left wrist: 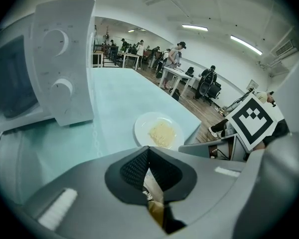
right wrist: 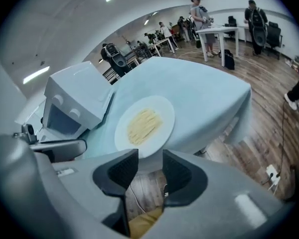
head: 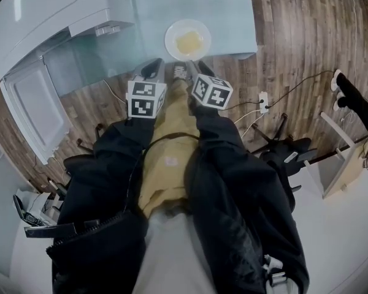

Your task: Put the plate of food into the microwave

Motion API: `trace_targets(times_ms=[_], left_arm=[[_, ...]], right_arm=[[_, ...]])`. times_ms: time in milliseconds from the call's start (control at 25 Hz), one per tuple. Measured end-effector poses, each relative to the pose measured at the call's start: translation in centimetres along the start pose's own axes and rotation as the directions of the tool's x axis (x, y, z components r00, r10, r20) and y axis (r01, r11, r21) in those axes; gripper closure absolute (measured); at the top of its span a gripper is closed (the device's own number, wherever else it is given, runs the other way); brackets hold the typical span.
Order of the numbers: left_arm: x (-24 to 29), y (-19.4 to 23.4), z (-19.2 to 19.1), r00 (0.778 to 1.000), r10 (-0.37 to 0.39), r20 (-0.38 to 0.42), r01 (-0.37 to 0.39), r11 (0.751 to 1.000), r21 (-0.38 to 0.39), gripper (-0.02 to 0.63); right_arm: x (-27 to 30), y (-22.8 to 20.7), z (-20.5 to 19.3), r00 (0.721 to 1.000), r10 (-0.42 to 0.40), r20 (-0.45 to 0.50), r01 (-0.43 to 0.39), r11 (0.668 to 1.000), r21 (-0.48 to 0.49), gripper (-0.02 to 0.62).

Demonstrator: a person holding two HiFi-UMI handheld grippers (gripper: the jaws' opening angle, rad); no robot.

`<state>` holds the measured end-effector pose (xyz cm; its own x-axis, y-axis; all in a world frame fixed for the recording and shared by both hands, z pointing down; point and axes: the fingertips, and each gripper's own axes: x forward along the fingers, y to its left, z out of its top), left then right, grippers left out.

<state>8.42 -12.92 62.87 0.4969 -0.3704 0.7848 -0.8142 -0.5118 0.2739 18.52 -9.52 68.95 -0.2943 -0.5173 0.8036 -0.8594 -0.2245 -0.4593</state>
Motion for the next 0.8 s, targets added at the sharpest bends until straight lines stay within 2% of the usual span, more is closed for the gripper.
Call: trace_targets(times_ms=[160, 280, 520, 720, 800], left_arm=[[0.5, -0.2, 0.2, 1.000, -0.010, -0.008, 0.010, 1.000, 0.008, 0.609], [0.6, -0.3, 0.2, 1.000, -0.013, -0.014, 0.014, 1.000, 0.012, 0.609], [0.7, 0.0, 0.0, 1.000, -0.012, -0.024, 0.012, 1.000, 0.015, 0.609], [0.7, 0.2, -0.1, 1.000, -0.007, -0.026, 0.008, 1.000, 0.013, 0.610], [0.7, 0.1, -0.2, 1.000, -0.008, -0.027, 0.009, 1.000, 0.012, 0.609]], right_arm=[[0.6, 0.1, 0.0, 0.997, 0.068, 0.025, -0.070, 0.989, 0.130, 0.453], [1.0, 0.3, -0.2, 0.991, 0.126, 0.035, -0.131, 0.964, 0.234, 0.454], [1.3, 0.4, 0.0, 0.968, 0.221, 0.114, -0.249, 0.872, 0.421, 0.512], [0.7, 0.5, 0.7, 0.941, 0.276, 0.195, -0.338, 0.795, 0.503, 0.551], [0.5, 0.5, 1.2, 0.921, 0.306, 0.242, -0.389, 0.759, 0.522, 0.577]])
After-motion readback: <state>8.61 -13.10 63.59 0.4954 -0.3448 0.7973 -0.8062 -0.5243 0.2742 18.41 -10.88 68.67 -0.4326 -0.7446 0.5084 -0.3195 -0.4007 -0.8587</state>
